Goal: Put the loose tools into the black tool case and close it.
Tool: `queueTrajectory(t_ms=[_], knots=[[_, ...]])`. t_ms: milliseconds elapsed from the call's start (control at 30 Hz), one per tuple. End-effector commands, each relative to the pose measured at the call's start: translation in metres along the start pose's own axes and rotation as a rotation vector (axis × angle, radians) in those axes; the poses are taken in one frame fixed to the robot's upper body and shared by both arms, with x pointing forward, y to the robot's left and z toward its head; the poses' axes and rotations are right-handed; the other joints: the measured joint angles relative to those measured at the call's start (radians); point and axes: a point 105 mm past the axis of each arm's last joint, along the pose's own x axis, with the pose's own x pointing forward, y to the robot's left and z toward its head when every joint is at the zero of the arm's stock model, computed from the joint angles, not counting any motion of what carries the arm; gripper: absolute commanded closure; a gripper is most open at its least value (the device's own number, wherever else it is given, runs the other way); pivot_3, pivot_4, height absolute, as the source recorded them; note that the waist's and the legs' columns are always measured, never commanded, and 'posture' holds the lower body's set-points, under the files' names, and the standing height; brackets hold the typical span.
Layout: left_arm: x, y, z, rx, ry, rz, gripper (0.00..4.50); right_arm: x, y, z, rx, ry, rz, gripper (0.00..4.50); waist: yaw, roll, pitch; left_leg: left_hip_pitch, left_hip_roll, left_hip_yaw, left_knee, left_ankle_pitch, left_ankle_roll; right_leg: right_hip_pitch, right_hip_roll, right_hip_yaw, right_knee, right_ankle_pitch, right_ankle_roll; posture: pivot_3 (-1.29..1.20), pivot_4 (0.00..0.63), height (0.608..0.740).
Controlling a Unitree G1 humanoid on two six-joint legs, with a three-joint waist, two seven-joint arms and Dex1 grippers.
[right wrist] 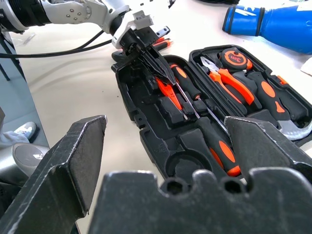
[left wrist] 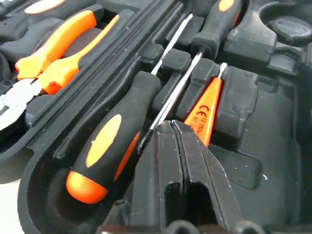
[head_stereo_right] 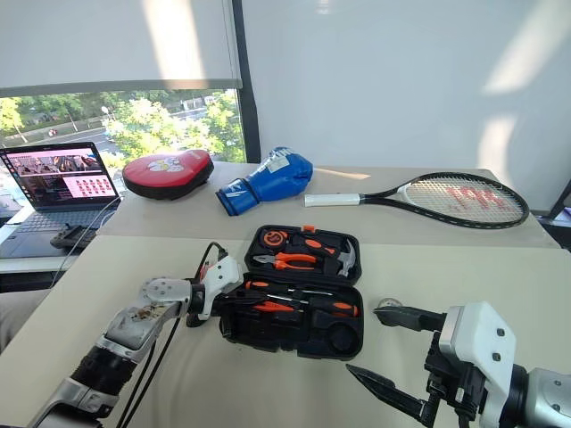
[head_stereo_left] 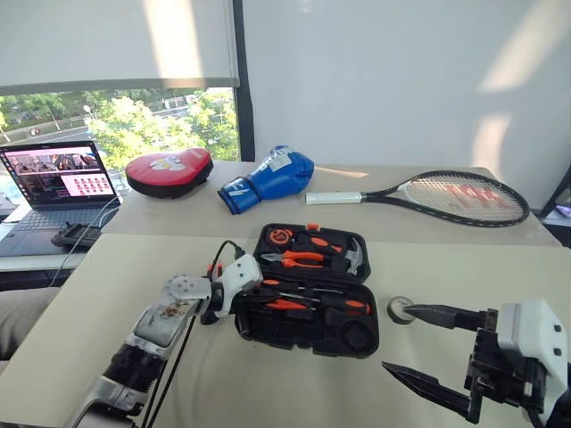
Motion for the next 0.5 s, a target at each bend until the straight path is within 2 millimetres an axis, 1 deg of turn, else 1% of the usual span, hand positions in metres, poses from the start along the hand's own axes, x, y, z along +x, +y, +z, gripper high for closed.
queueTrajectory(t_ms=[33, 100, 133, 200, 233, 267, 300, 333, 367, 433, 467, 500], knots=[[-0.025, 0.011, 0.029, -0.091, -0.135, 0.084, 4.44, 0.0, 0.001, 0.005, -0.035, -0.022, 0.016, 0.0, -0.002, -0.002, 0.001, -0.001, 0.001, 0.0, 0.0, 0.0, 0.0, -0.001, 0.0, 0.0, 0.0, 0.0, -0.001, 0.0, 0.15, 0.74], [-0.043, 0.016, 0.041, -0.155, -0.17, 0.155, 3.94, 0.001, 0.0, 0.005, -0.034, -0.032, 0.028, 0.0, -0.006, -0.005, 0.003, -0.005, 0.001, 0.0, 0.0, 0.0, -0.001, -0.004, 0.001, 0.0, 0.0, 0.003, -0.005, 0.0, 0.15, 0.74], [-0.049, 0.018, 0.043, -0.159, -0.16, 0.191, 3.79, 0.001, -0.001, 0.005, -0.034, -0.037, 0.034, 0.0, -0.008, -0.005, 0.003, -0.007, 0.001, 0.0, 0.0, 0.0, -0.002, -0.007, 0.002, 0.0, 0.0, 0.004, -0.006, 0.0, 0.15, 0.74], [-0.063, 0.026, 0.048, -0.178, -0.147, 0.333, 3.03, 0.002, -0.004, 0.005, -0.035, -0.047, 0.045, 0.0, -0.008, -0.006, 0.004, -0.009, 0.001, 0.0, 0.0, 0.002, -0.006, -0.008, 0.003, 0.0, 0.0, 0.004, -0.006, 0.0, 0.15, 0.74], [-0.07, 0.031, 0.049, -0.19, -0.137, 0.408, 2.72, 0.002, -0.005, 0.005, -0.036, -0.051, 0.05, 0.0, -0.007, -0.006, 0.004, -0.008, 0.001, 0.0, 0.0, 0.003, -0.007, -0.008, 0.004, 0.0, 0.0, 0.004, -0.006, 0.0, 0.15, 0.74], [-0.076, 0.034, 0.049, -0.204, -0.127, 0.481, 2.31, 0.003, -0.007, 0.004, -0.038, -0.056, 0.056, 0.0, -0.007, -0.006, 0.004, -0.008, 0.0, 0.0, 0.0, 0.003, -0.007, -0.008, 0.005, 0.0, 0.0, 0.004, -0.006, 0.0, 0.15, 0.74], [-0.082, 0.037, 0.048, -0.208, -0.105, 0.555, 2.0, 0.004, -0.009, 0.004, -0.039, -0.059, 0.062, 0.0, -0.007, -0.007, 0.004, -0.008, -0.001, 0.0, 0.0, 0.002, -0.006, -0.007, 0.005, 0.0, 0.0, 0.003, -0.005, 0.0, 0.15, 0.74], [-0.086, 0.04, 0.043, -0.249, -0.07, 0.631, 1.68, 0.005, -0.01, 0.004, -0.041, -0.061, 0.07, 0.0, -0.005, -0.008, 0.005, -0.008, -0.001, 0.0, 0.0, 0.002, -0.006, -0.007, 0.005, 0.0, 0.0, 0.003, -0.005, 0.0, 0.15, 0.74], [-0.089, 0.041, 0.039, -0.28, -0.044, 0.681, 1.27, 0.005, -0.011, 0.004, -0.042, -0.063, 0.075, 0.0, -0.003, -0.008, 0.005, -0.007, -0.001, 0.0, 0.0, 0.002, -0.006, -0.006, 0.005, 0.0, -0.001, 0.003, -0.005, 0.0, 0.15, 0.74], [-0.095, 0.043, 0.023, -0.335, 0.067, 0.804, 0.62, 0.006, -0.014, 0.004, -0.047, -0.065, 0.087, 0.0, 0.0, -0.01, 0.006, -0.007, -0.001, 0.0, 0.0, 0.002, -0.005, -0.004, 0.005, -0.001, -0.001, 0.003, -0.005, 0.0, 0.15, 0.74], [-0.094, 0.041, 0.017, -0.363, 0.113, 0.814, 0.23, 0.007, -0.015, 0.005, -0.049, -0.066, 0.092, 0.0, 0.0, -0.011, 0.007, -0.006, -0.002, 0.0, 0.0, 0.001, -0.005, -0.004, 0.005, -0.001, -0.001, 0.003, -0.005, 0.0, 0.15, 0.74], [-0.093, 0.038, 0.012, -0.386, 0.15, 0.839, 0.01, 0.007, -0.016, 0.006, -0.053, -0.067, 0.102, 0.0, 0.0, -0.012, 0.007, -0.006, -0.002, 0.0, 0.0, 0.001, -0.005, -0.003, 0.006, -0.001, -0.001, 0.003, -0.005, 0.0, 0.15, 0.74]])
